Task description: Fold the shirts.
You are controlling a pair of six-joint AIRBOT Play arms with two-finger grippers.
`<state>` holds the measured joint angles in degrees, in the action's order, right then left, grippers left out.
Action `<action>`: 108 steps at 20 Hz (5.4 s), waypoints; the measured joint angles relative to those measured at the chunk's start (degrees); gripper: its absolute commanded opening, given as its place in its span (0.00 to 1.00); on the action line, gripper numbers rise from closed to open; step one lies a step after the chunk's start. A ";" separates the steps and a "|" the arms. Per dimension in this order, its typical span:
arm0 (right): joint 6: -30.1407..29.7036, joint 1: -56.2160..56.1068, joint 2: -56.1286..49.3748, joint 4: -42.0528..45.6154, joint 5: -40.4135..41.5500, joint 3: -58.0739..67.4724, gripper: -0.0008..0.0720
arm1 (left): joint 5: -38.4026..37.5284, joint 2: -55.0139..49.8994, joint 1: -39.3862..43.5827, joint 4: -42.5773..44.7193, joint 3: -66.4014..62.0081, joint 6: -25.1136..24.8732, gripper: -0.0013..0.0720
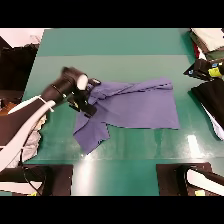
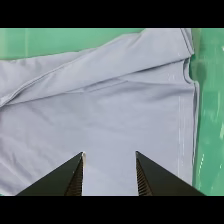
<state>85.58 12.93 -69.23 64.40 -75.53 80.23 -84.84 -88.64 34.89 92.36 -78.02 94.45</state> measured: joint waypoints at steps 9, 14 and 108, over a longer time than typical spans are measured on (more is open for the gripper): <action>-0.17 0.00 2.49 0.09 1.42 -1.38 0.51 | 1.60 0.00 5.66 6.21 7.98 4.68 0.85; -0.17 0.00 2.62 0.09 1.42 -1.38 0.51 | 1.73 0.02 5.88 9.20 8.81 5.29 0.85; 4.83 -1.03 -27.61 10.56 -4.44 26.58 0.03 | 20.39 -3.39 -28.15 -14.10 -26.45 -11.67 0.05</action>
<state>90.41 11.90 -96.84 74.96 -79.96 106.80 -64.45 -92.03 6.74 78.26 -104.47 82.78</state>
